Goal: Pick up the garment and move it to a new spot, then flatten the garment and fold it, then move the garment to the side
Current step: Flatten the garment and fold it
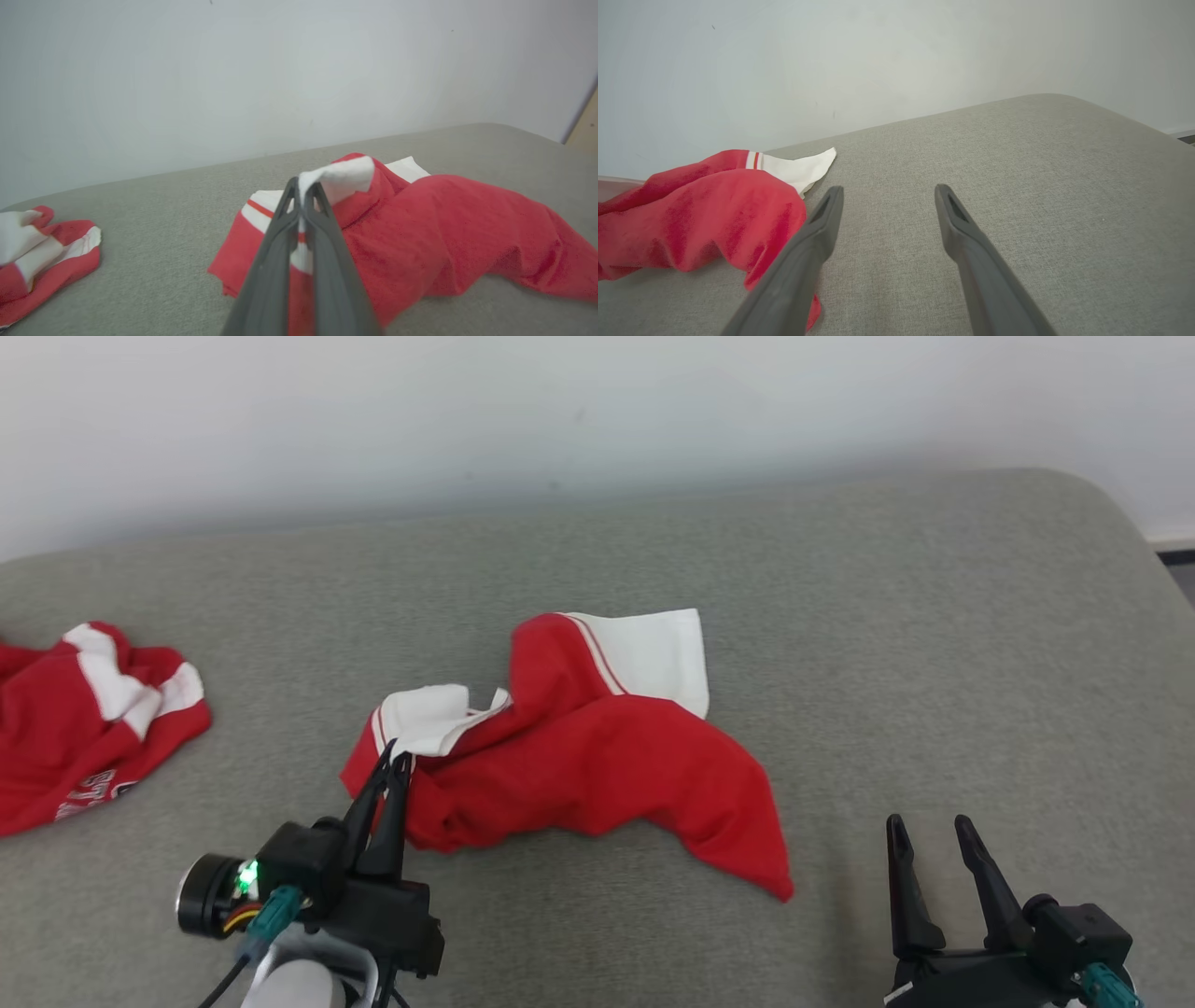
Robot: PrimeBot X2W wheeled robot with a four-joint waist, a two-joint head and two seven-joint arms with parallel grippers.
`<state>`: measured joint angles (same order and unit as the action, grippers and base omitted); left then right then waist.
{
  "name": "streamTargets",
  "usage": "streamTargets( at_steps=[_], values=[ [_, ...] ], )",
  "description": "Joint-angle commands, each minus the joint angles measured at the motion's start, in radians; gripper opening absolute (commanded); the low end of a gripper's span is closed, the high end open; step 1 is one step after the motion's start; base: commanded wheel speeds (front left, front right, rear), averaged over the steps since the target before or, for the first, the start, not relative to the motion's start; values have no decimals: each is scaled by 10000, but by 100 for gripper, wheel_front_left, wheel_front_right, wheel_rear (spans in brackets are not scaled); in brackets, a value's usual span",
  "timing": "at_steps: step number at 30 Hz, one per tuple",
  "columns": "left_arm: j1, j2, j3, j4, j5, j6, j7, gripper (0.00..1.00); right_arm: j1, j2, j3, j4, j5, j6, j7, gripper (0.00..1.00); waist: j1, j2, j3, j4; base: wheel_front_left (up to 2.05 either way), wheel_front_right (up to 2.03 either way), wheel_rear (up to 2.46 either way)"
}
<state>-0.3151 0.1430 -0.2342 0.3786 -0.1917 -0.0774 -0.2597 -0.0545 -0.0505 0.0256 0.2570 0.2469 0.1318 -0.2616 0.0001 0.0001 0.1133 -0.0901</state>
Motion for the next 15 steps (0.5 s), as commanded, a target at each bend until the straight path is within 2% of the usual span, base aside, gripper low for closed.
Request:
streamTargets(
  at_steps=[1, 7, 15],
  values=[
    [357, -61, 114, -217, -182, 64, -61, 0, 135, 4, -29, -21, -6, -22, -49, 100, -1, -1, -165, 477, 0, 0, 0],
    [1641, -418, 764, -1412, -671, 351, -61, 0, 98, 1, -19, -46, -73, -22, -49, 100, -1, -1, -106, 1104, 0, 0, 0],
    [3127, -811, 908, -1185, -1149, 384, -61, 0, 37, 1, -35, 8, -227, -22, -50, 100, -1, -1, -61, 1323, 0, 0, 0]
  ],
)
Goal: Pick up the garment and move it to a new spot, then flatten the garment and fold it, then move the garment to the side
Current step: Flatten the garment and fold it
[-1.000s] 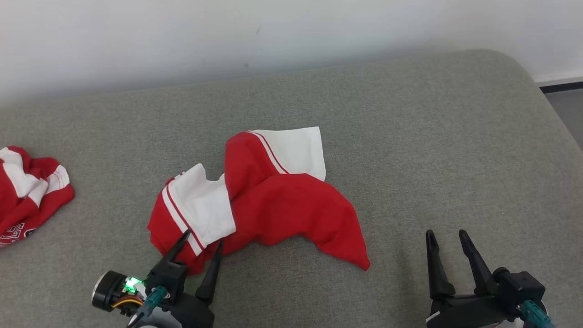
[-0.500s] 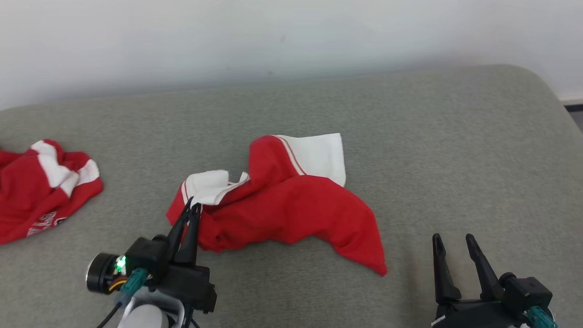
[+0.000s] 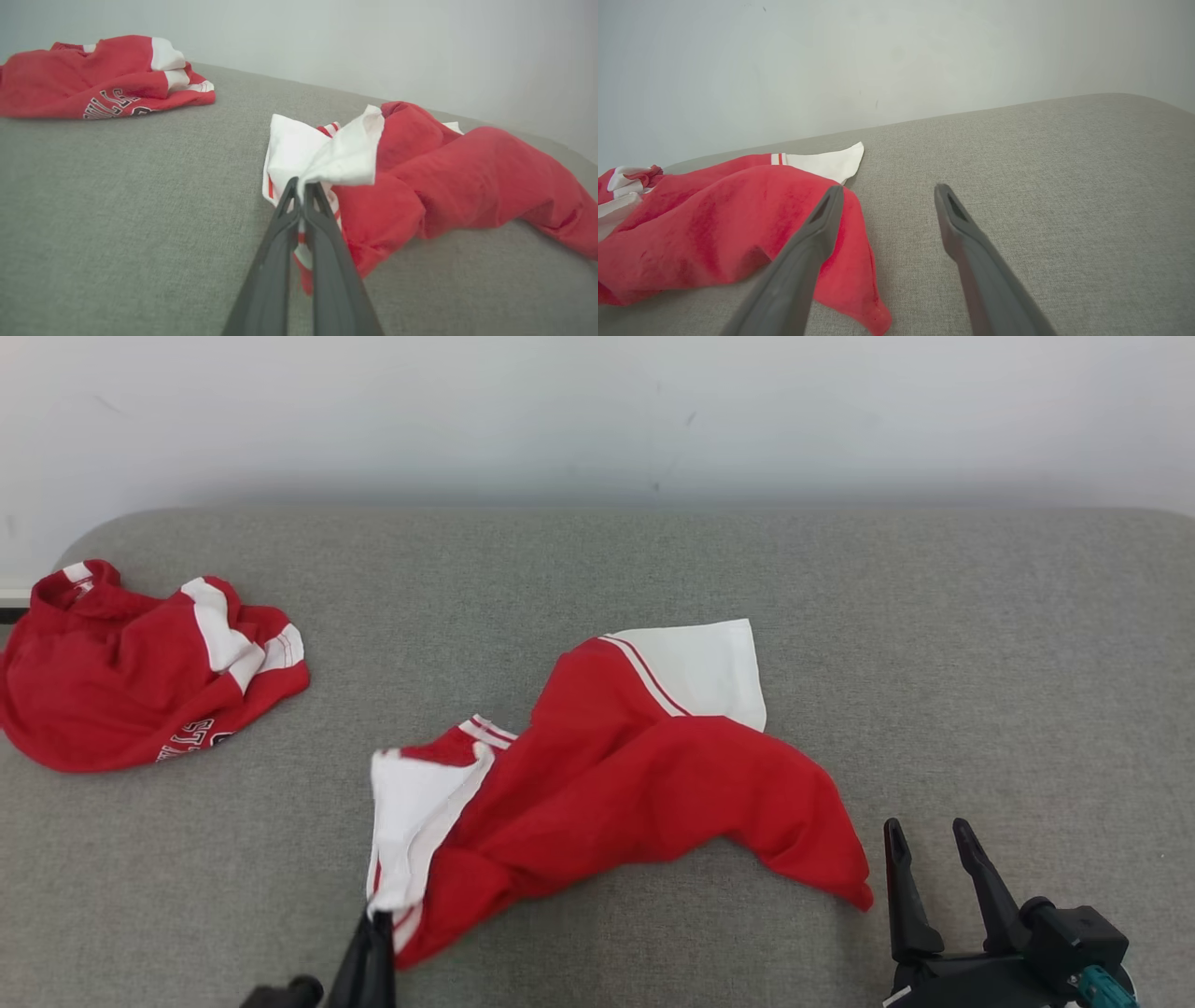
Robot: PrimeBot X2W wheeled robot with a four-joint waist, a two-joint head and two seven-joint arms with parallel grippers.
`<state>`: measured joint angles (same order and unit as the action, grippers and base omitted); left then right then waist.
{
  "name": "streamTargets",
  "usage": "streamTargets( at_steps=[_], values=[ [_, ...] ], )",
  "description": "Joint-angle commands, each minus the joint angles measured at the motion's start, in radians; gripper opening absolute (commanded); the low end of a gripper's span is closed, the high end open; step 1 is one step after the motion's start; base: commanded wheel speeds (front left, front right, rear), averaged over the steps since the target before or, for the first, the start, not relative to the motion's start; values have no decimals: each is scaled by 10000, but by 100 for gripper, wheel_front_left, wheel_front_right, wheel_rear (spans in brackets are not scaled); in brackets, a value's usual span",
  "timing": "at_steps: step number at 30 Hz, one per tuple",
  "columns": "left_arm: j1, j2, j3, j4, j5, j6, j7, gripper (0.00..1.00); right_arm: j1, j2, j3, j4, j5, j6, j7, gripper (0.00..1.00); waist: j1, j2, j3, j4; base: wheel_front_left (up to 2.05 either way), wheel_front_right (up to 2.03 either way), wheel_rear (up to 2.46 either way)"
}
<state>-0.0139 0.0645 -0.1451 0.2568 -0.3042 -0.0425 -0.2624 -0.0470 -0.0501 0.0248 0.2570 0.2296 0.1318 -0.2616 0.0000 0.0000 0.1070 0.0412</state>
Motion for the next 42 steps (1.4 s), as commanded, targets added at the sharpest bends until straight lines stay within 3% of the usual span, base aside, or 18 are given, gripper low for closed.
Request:
streamTargets(
  at_steps=[1, 2, 3, 4, 18, 25, 32, 42],
  values=[
    [232, -54, -33, 195, -81, 32, -34, 0, -31, -3, -55, 14, -73, -22, -50, 100, 0, 0, -18, 21, 0, 0, 0],
    [314, -77, -105, 345, -143, -1, -34, 0, -15, -3, -65, 21, -87, -22, -50, 100, 0, 0, -28, 28, 0, 0, 0],
    [302, -88, -150, 408, -155, -15, -36, 33, -4, -1, -73, 28, -110, -22, -50, 100, 0, 0, -43, 37, 0, 0, 0],
    [273, -99, -165, 431, -127, 7, -36, 100, 16, -1, -78, 39, -125, -22, -50, 100, 0, 0, -61, 47, 0, 0, 0],
    [83, -104, 901, -1370, 723, 144, -35, 100, 154, -3, -66, 98, 12, -22, -50, 100, 0, 0, -359, -68, 0, 0, 0],
    [11, 207, 1436, -1465, 1064, 21, -36, 100, 143, -3, -36, 149, 37, -22, -50, 100, 0, 0, -417, -362, 0, 0, 0],
    [-1176, 961, 1433, -1186, 1203, -297, 138, 100, -62, -3, 17, 147, 46, -22, -50, 100, 0, 0, -121, -815, 0, 0, 0],
    [-3799, 2562, 592, -442, 522, -858, 1854, 100, -390, -3, 202, 361, 296, -22, -49, 100, 0, 0, 500, -1757, 0, 0, 0]
  ],
)
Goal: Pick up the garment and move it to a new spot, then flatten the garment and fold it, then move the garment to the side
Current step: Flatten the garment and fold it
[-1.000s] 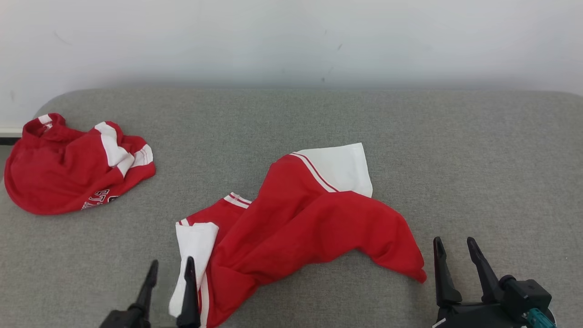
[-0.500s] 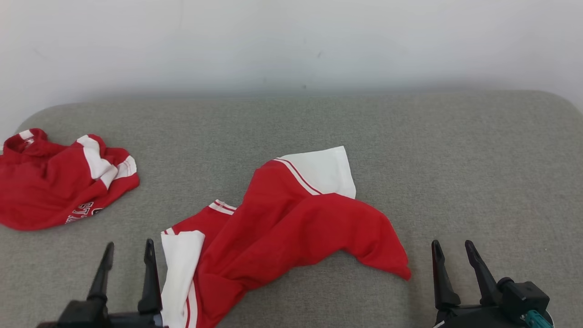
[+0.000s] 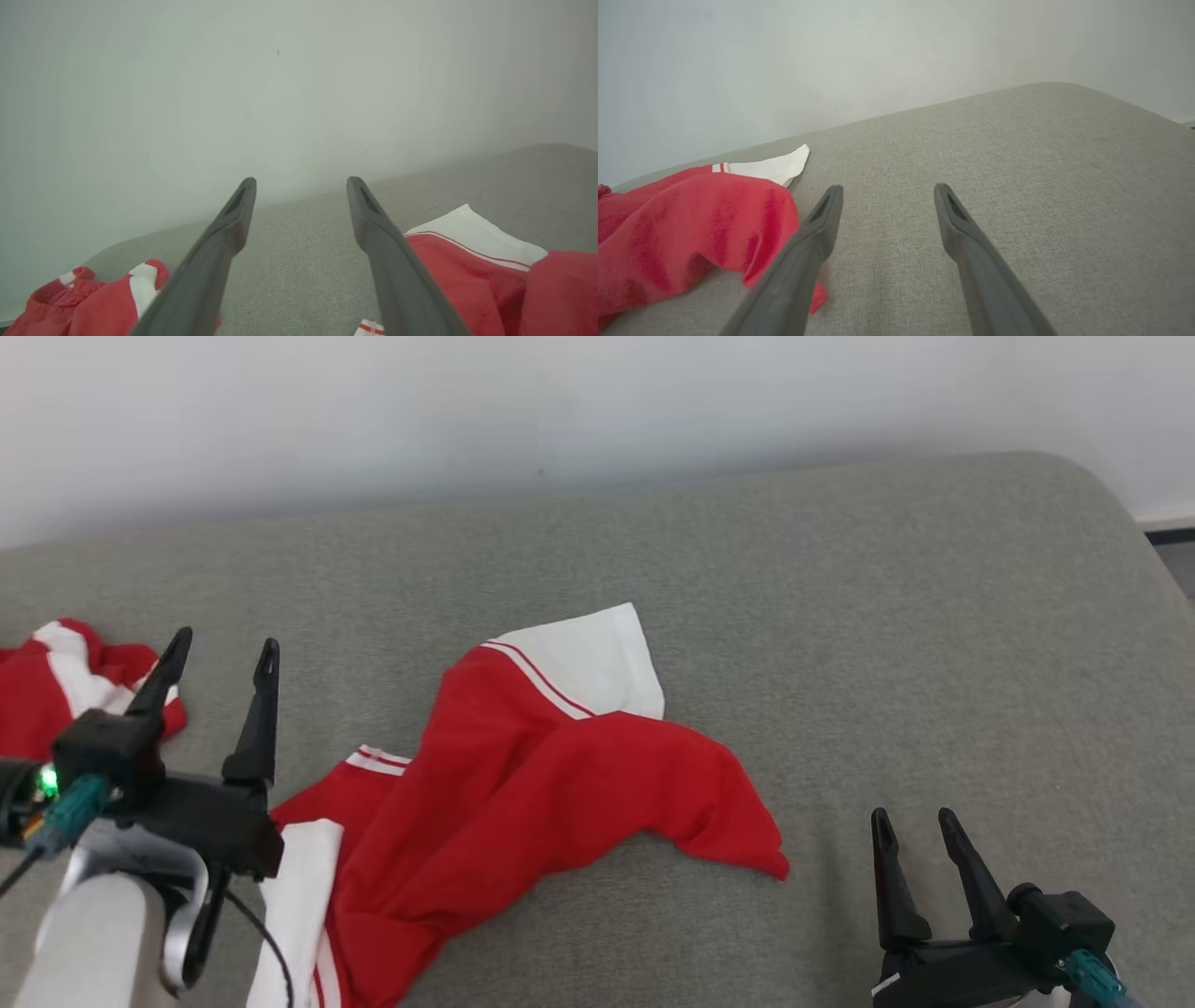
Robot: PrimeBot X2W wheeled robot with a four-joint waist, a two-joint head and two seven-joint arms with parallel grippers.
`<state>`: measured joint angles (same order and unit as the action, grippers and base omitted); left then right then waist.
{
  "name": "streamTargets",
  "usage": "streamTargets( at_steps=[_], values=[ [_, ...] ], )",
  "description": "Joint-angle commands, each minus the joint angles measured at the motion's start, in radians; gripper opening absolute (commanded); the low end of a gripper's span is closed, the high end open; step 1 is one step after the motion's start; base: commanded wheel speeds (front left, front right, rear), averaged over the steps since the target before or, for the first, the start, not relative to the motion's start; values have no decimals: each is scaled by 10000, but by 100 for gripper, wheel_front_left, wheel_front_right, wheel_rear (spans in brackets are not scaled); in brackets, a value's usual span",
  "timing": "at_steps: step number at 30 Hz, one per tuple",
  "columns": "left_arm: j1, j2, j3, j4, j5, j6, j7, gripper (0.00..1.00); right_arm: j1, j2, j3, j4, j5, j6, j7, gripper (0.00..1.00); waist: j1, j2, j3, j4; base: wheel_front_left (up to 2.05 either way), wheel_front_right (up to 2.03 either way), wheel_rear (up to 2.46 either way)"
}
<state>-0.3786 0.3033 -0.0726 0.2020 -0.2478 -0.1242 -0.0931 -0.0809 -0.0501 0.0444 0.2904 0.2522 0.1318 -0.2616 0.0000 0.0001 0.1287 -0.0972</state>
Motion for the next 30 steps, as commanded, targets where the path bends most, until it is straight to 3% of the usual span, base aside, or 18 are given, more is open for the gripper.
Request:
streamTargets(
  at_steps=[1, 7, 12, 30],
  values=[
    [-350, 349, -247, 151, -154, -60, 292, 100, -81, 0, 51, 67, 117, -22, -51, 100, 0, -1, 317, -456, 0, 0, 0],
    [-872, 1336, -1263, 660, -952, -52, 1121, 100, -220, -1, 148, 159, 320, -22, -51, 100, 0, -1, 526, -874, 0, 0, 0],
    [-921, 1841, -1984, 1123, -1750, -53, 1609, 100, -348, -1, 127, 224, 403, -22, -51, 100, 0, -1, 644, -1056, 0, 0, 0],
    [-1459, 2759, -4467, 2889, -3461, -57, 3052, 100, -550, -1, 269, 400, 541, -22, -51, 100, 0, -1, 837, -1492, 0, 0, 0]
  ],
)
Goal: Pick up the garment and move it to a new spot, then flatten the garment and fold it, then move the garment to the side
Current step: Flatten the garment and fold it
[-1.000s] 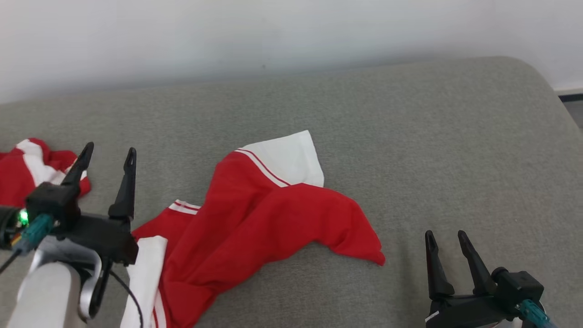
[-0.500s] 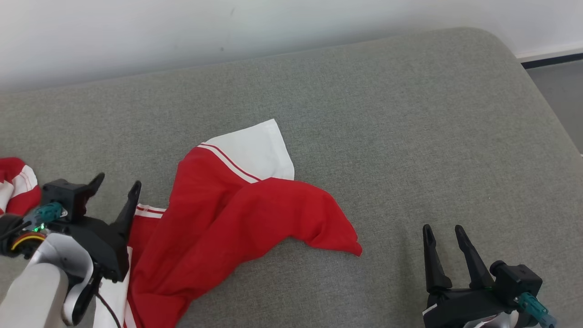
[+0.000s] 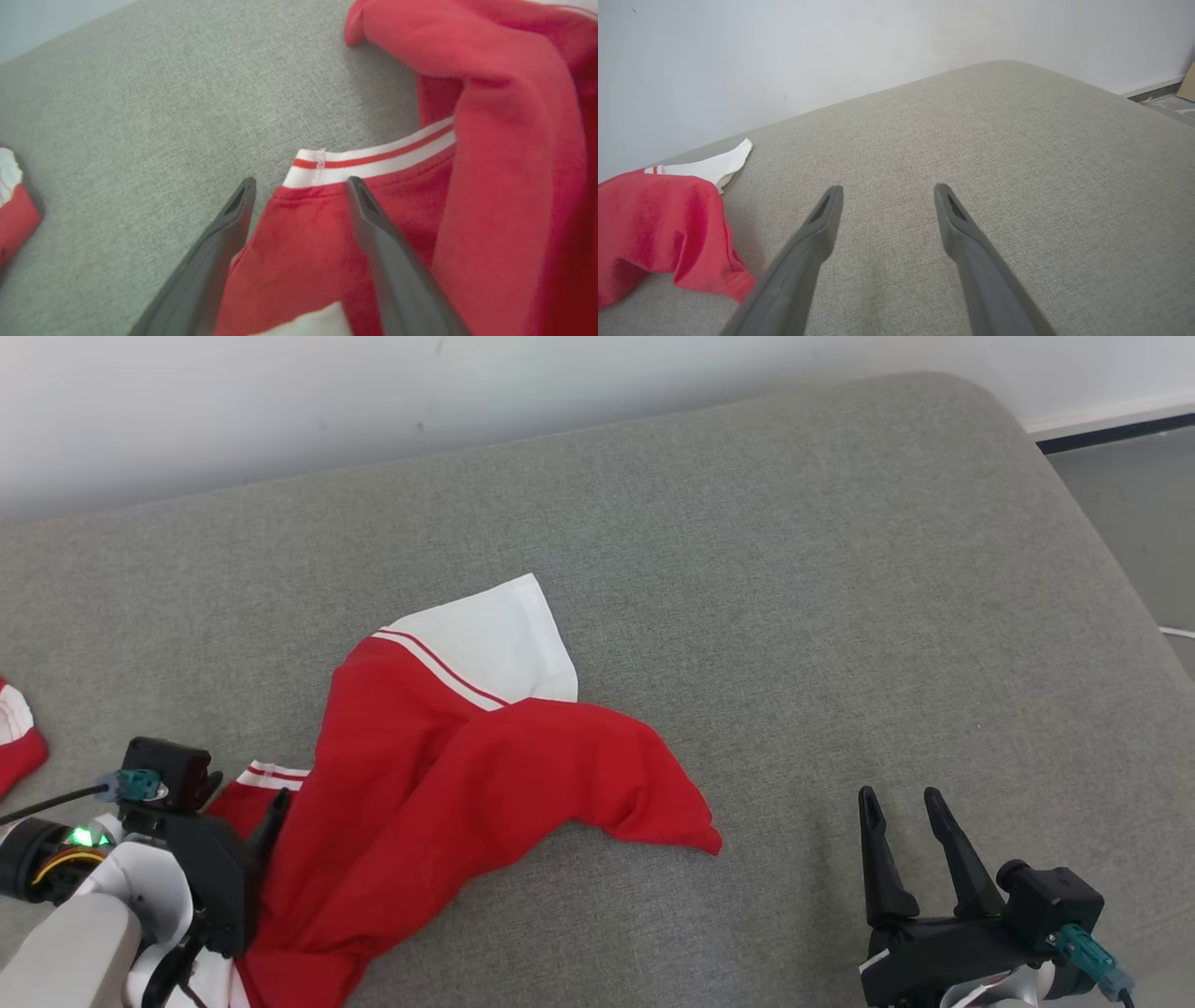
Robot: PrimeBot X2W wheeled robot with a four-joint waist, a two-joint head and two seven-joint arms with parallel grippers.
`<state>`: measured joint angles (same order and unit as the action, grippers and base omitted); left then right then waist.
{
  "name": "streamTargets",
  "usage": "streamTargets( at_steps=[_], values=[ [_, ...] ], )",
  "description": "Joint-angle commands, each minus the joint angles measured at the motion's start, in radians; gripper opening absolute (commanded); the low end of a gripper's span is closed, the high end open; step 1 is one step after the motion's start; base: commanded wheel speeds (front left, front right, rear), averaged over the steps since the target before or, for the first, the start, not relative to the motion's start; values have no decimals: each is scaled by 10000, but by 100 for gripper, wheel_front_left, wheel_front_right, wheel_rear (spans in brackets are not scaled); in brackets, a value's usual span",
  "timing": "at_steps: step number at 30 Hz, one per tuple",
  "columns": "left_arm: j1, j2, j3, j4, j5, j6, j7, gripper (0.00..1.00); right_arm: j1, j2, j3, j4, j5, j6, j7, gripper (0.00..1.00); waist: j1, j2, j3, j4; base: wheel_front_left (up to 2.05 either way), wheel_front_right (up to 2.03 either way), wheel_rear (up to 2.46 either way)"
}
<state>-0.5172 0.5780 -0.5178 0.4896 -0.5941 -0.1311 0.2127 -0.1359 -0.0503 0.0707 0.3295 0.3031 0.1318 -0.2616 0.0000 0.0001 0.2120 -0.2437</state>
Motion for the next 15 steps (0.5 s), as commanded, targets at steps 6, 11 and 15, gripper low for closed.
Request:
streamTargets(
  at_steps=[6, 11, 15],
  values=[
    [-387, -38, -660, 673, -403, 13, 56, 0, -14, 1, -80, -19, -19, -22, -51, 100, 0, -1, -33, -96, 0, 0, 0],
    [-817, -77, -423, 1060, -474, 122, -897, 0, 122, 1, -200, -38, -71, -22, -51, 100, 0, -1, -205, 138, 0, 0, 0],
    [-824, -144, 111, 1223, -643, 443, -1962, 0, 235, -2, -335, -67, -166, -22, -51, 100, 0, -1, -451, 451, 0, 0, 0]
  ],
)
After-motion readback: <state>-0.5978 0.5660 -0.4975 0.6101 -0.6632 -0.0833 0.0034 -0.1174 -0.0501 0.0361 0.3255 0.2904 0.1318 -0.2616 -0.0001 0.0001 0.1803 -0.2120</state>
